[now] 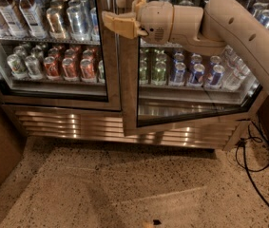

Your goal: Open right fridge door

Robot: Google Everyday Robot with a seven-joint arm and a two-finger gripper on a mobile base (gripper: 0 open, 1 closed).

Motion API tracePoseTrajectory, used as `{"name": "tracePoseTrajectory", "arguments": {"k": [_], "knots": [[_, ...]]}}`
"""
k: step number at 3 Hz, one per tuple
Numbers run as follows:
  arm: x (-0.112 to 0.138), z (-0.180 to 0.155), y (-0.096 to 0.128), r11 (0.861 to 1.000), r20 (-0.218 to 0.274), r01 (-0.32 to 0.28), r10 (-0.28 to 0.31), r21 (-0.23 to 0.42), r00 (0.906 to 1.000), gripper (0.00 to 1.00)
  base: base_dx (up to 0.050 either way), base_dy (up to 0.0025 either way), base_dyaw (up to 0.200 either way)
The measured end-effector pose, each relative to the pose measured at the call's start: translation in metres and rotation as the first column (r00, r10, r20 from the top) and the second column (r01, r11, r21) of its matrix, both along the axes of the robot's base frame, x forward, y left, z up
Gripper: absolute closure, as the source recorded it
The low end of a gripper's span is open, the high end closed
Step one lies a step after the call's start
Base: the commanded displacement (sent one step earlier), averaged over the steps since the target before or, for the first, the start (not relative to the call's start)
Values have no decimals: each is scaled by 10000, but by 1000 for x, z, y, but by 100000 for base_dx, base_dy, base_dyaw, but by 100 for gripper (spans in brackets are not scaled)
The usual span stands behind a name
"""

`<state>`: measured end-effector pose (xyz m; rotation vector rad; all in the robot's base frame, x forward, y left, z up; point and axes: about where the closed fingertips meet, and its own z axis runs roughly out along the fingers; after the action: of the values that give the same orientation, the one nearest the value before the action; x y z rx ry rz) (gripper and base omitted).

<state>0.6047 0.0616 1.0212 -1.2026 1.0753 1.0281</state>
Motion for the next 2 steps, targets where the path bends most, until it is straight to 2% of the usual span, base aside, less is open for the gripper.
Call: {"name": "tracePoseTrajectory", "arguments": {"k": [1, 2], "knots": [[0, 0, 0, 10000, 0, 0, 0, 0, 10000, 100, -4999, -4, 31], [0, 0, 0, 10000, 0, -1, 1, 0, 10000, 100, 0, 0, 0]]}}
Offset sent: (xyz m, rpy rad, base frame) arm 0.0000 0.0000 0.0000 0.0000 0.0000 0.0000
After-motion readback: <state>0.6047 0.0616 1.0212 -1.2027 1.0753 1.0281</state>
